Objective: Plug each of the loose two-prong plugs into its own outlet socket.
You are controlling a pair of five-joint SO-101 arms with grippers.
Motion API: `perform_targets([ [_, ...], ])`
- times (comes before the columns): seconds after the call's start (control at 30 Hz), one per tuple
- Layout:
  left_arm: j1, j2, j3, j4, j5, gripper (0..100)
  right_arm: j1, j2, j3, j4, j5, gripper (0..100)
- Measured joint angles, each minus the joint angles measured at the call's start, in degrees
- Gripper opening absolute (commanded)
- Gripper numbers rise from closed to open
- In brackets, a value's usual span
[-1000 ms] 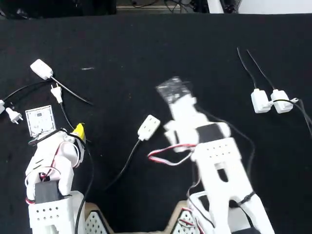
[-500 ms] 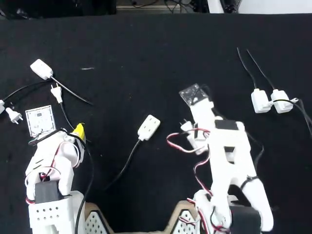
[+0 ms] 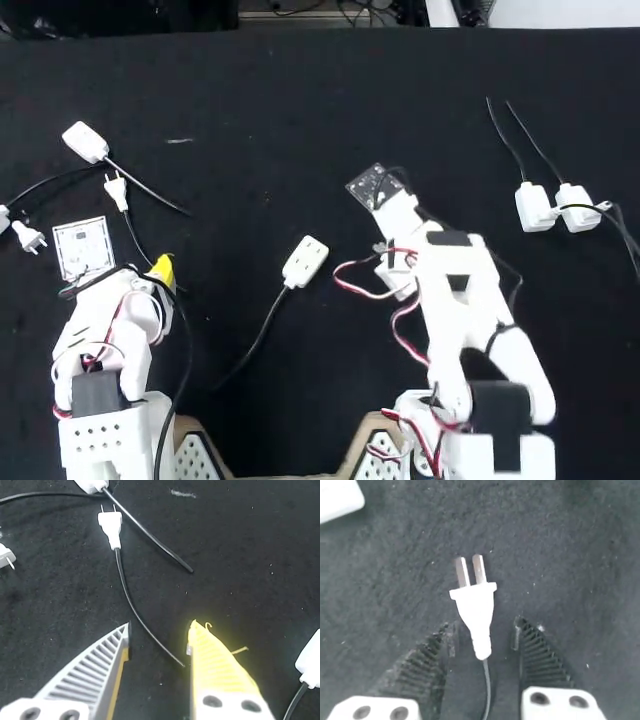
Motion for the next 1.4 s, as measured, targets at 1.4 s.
perform_targets([
  [1.4,0.00,0.00,0.00,0.97,0.00,20,3.34,10.90,-8.88,-5.98,7.91,12.4],
])
